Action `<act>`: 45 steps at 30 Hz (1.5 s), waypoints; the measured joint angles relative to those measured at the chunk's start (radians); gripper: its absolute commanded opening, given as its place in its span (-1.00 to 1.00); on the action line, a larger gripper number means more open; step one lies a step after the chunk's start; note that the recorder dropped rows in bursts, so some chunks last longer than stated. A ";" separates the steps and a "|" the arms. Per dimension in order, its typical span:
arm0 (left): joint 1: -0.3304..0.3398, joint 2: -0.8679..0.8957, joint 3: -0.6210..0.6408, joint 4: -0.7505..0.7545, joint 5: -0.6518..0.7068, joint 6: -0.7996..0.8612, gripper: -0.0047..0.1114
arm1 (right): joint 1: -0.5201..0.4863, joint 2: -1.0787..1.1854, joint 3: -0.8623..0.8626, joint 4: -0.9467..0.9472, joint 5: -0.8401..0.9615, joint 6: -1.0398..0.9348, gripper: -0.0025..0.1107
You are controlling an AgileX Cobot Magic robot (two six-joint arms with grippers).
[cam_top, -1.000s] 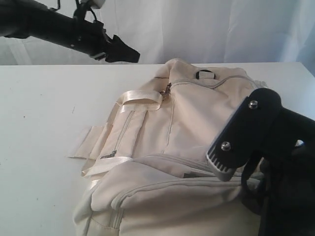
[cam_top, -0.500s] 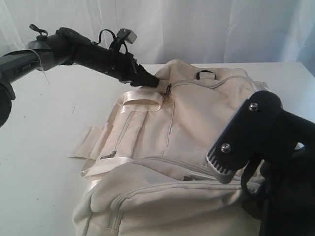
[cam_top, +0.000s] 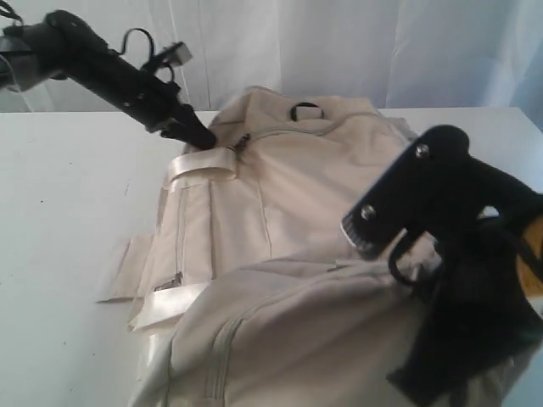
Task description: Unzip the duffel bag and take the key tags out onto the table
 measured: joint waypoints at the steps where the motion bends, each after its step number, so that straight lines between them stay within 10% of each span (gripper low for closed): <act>1: 0.023 -0.021 0.011 0.008 0.004 -0.018 -0.92 | -0.024 0.024 -0.015 -0.025 -0.018 0.008 -0.96; 9: 0.195 -0.358 0.455 0.079 -0.157 -0.067 -0.92 | -0.361 0.337 -0.219 0.040 -0.314 -0.104 -0.96; 18: 0.209 -0.931 1.233 -0.023 -0.556 -0.110 -0.92 | -0.564 0.618 -0.557 0.196 -0.309 -0.386 -0.94; 23: 0.205 -1.183 1.474 -0.104 -0.602 -0.114 -0.78 | -0.581 0.658 -0.652 0.228 -0.280 -0.419 -0.46; 27: 0.203 -1.280 1.536 -0.123 -0.586 -0.110 -0.08 | -0.581 0.654 -0.663 0.250 -0.247 -0.394 0.32; 31: 0.203 -1.305 1.516 -0.163 -0.576 -0.106 0.67 | -0.587 0.590 -0.678 0.247 -0.300 -0.330 0.31; 45: 0.202 -1.136 1.304 -0.139 -0.587 -0.102 0.48 | -0.587 0.258 -0.447 0.402 -0.193 -0.253 0.29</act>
